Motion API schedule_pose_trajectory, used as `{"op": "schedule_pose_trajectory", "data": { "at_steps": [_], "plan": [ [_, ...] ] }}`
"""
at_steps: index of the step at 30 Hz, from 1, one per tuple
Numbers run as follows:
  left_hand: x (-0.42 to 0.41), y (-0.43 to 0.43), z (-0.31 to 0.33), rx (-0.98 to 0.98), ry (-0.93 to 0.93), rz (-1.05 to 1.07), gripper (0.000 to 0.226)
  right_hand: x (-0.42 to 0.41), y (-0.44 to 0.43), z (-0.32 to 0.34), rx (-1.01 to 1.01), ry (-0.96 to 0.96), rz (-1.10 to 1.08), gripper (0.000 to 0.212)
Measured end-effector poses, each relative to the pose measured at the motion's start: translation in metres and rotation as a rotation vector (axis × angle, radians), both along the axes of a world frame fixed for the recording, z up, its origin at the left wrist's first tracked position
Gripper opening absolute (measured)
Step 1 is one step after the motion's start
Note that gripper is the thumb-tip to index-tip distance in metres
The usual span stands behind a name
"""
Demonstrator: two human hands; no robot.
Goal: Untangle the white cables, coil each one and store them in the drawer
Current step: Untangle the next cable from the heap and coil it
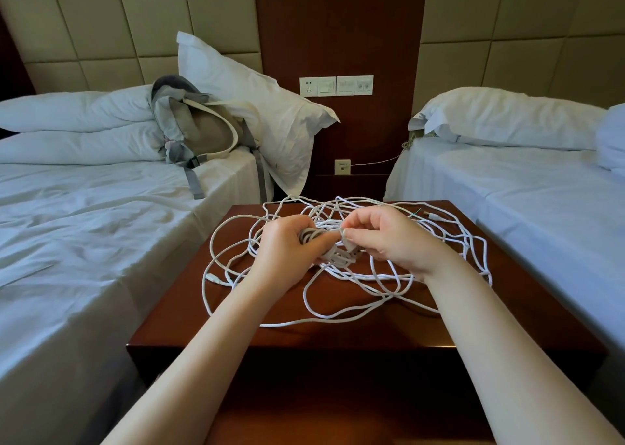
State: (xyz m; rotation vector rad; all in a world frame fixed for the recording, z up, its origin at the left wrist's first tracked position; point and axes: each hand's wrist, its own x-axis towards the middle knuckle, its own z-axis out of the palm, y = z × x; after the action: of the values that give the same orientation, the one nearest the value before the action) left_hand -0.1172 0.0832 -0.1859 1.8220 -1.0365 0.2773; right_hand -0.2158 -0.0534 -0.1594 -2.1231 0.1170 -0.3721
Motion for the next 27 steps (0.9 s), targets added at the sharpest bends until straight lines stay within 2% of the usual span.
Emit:
{"op": "schedule_pose_trajectory", "data": {
  "at_steps": [4, 7, 12, 17, 27],
  "plan": [
    [-0.003, -0.001, -0.002, -0.088, 0.09, -0.044, 0.028, -0.002, 0.0, 0.0, 0.082, -0.019, 0.0, 0.014],
    [-0.008, -0.004, -0.004, -0.117, 0.101, -0.019, 0.036, -0.002, 0.001, -0.001, 0.106, -0.02, -0.001, 0.013],
    [-0.003, -0.007, -0.008, -0.198, 0.192, 0.008, 0.032, 0.001, -0.002, -0.005, 0.041, 0.003, 0.013, 0.006],
    [0.0, -0.007, -0.012, -0.142, 0.225, -0.015, 0.03, 0.007, -0.007, -0.011, -0.179, 0.055, 0.004, 0.012],
    [0.006, -0.003, -0.013, -0.092, 0.346, -0.103, 0.028, 0.016, -0.001, -0.023, -0.103, -0.081, -0.041, 0.013]
  ]
}}
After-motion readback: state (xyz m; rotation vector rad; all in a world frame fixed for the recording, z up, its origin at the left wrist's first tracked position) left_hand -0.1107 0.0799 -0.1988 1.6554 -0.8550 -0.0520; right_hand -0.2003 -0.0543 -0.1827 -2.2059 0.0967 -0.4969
